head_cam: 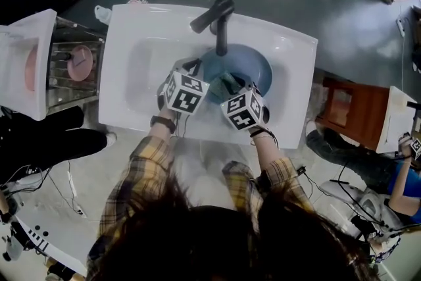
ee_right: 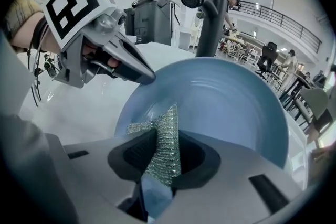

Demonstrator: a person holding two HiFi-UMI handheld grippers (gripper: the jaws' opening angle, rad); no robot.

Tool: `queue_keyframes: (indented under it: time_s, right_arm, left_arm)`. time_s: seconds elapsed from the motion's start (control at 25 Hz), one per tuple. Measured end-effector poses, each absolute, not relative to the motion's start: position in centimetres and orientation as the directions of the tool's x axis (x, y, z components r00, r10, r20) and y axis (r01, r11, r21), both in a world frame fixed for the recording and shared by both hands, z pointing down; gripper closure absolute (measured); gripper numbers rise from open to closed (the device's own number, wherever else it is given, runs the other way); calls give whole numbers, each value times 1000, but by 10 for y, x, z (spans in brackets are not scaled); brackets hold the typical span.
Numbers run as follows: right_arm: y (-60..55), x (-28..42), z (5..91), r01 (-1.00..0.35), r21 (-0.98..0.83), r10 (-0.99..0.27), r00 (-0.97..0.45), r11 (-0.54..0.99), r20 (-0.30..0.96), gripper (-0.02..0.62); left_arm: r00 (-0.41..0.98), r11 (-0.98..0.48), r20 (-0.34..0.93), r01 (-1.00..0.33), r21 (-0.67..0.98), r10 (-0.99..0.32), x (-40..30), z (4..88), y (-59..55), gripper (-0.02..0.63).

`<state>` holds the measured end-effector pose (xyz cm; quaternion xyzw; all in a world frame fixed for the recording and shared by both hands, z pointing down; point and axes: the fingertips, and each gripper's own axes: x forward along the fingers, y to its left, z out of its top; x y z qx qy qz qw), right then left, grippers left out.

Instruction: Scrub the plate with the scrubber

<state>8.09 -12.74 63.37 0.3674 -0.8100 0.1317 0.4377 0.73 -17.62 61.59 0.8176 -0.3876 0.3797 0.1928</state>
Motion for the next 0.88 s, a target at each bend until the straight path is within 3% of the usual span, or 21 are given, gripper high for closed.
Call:
queue_keyframes:
  time_s: [0.32,0.88]
  right_arm:
    - [-116,118,636,-710,137,-464,-291,691,837,479]
    - [-137,177,606,-733,283,-575,-176,619,799,476]
  left_arm:
    - [413,-657,771,-754,-10,-486,8,615,-174,583]
    - [387,-691,782,-719,-75,-489,7,615,-171,583]
